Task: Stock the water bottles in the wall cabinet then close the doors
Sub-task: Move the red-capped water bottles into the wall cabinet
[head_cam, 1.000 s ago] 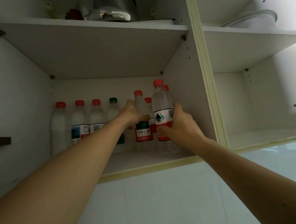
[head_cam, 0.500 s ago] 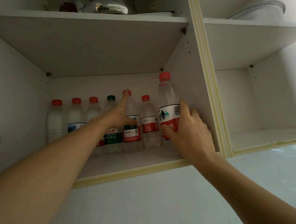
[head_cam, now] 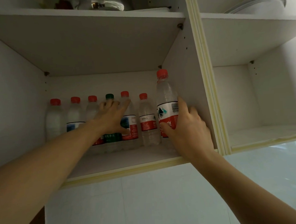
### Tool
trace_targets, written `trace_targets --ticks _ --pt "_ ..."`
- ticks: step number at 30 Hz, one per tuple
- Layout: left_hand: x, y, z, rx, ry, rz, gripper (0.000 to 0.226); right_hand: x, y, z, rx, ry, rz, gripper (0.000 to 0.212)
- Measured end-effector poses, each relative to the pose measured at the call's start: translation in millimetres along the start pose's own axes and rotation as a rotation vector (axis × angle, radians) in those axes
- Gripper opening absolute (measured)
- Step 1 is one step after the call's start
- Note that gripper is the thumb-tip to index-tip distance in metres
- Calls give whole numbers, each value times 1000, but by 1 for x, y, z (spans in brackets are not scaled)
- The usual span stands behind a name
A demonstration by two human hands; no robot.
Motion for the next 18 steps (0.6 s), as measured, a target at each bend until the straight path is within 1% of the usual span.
trace_targets --ticks 3,5,9,13,15,16,18 --pt "7 -4 -2 6 -51 46 133 0 0 0 -12 -9 -2 82" --pt "12 -7 1 -8 -55 88 132 0 0 1 -13 -18 0 81" --pt "13 -10 4 -26 -82 62 126 1 -2 1 -15 -27 -5 80" --pt "15 -11 2 -36 -52 24 123 3 -3 3 -4 -19 13 78" --pt "10 -10 -4 -27 -20 -88 114 2 -3 3 -2 -20 24 74" --pt "3 -9 -8 -22 -27 -201 106 2 -2 2 -1 -20 24 72" --pt "-20 -1 -19 -22 -115 -487 87 2 -3 2 7 -9 30 69"
Point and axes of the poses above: each hand's wrist, its own z-axis towards the middle knuckle, its own x-axis out of the palm, y = z × x, the point moved 10 cm from there along z, towards the middle knuckle, and after that the axes turned 15 degrees about y, right-handed, at the moved point
